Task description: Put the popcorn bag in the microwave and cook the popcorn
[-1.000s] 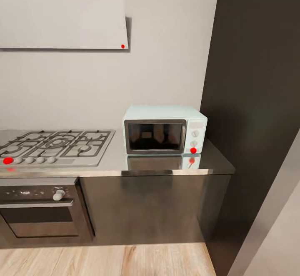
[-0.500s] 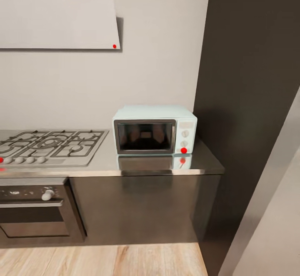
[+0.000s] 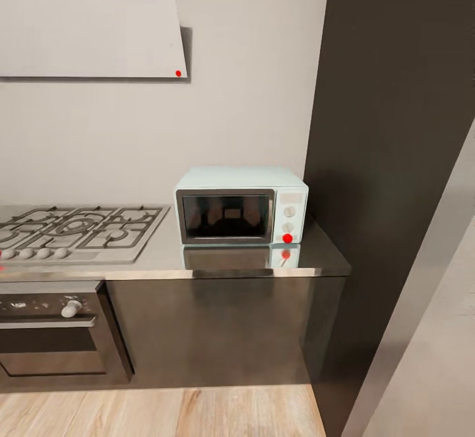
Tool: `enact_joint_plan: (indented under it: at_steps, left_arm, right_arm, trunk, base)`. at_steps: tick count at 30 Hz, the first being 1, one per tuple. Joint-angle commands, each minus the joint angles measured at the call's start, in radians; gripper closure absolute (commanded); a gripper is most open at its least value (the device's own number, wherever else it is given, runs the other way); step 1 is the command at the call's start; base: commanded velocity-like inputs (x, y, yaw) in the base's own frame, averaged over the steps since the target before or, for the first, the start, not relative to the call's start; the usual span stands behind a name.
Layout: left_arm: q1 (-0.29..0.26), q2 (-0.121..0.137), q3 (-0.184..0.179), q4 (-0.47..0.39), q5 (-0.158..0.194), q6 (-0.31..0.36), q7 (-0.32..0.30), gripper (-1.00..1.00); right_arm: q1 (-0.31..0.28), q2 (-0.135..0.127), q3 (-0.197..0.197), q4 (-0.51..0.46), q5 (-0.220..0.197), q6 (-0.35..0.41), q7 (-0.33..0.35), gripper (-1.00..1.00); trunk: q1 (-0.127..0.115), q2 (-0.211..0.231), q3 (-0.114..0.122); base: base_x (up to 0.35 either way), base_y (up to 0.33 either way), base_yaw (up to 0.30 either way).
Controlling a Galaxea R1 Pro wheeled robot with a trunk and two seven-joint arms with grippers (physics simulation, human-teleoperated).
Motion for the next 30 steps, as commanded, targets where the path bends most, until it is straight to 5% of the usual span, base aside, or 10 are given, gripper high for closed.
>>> enact_joint_plan:
  at_steps: [1,7,10,12,17,19,23,25,30]
  left_arm:
    - [0.0,0.0,0.0,-0.001,0.003,-0.001,0.001,-1.0]
    - [0.0,0.001,0.0,-0.002,0.008,-0.002,0.001,-1.0]
    - [0.0,0.002,-0.003,-0.002,0.091,-0.002,0.0,-1.0]
    - [0.0,0.003,-0.004,-0.002,0.121,-0.002,0.0,-1.0]
    - [0.0,0.003,-0.006,-0.002,0.142,-0.002,0.0,-1.0]
    - [0.0,0.003,-0.007,-0.002,0.144,-0.002,0.0,-1.0]
    - [0.0,0.003,-0.007,-0.002,0.146,-0.001,0.0,-1.0]
    - [0.0,0.003,-0.008,-0.002,0.146,0.0,-0.002,-1.0]
    - [0.001,0.003,-0.008,-0.002,0.145,0.0,-0.002,-1.0]
  right_arm:
    - [0.0,0.001,-0.002,0.0,-0.002,-0.002,-0.001,-1.0]
    - [0.0,0.003,0.011,0.0,0.01,0.0,-0.002,-1.0]
    - [0.0,0.002,0.008,-0.065,0.018,0.005,0.001,-1.0]
    - [0.0,0.002,0.009,-0.172,0.02,0.026,0.005,-1.0]
    - [-0.004,0.011,0.014,-0.57,0.021,0.305,0.01,-1.0]
    - [-0.004,0.018,0.056,-0.777,0.034,0.454,0.011,-1.0]
    - [-0.014,0.025,0.121,-1.104,0.062,0.594,0.008,-1.0]
    - [-0.105,0.042,0.131,-1.263,0.066,0.741,0.006,-1.0]
    - [-0.423,0.104,0.13,-1.307,0.059,0.888,0.004,-1.0]
  trunk:
    - [0.0,0.0,-0.001]
    - [0.0,0.0,-0.001]
    - [0.0,0.0,-0.001]
    - [0.0,0.0,-0.001]
    - [0.0,0.0,-0.001]
    - [0.0,0.0,-0.001]
    - [0.0,0.0,-0.001]
    - [0.0,0.0,-0.001]
    - [0.0,0.0,-0.001]
  base:
    - [0.0,0.0,0.0]
    - [0.0,0.0,0.0]
    - [0.0,0.0,0.0]
    - [0.0,0.0,0.0]
    - [0.0,0.0,0.0]
    - [0.0,0.0,0.0]
    - [0.0,0.0,0.0]
    - [0.0,0.0,0.0]
    - [0.0,0.0,0.0]
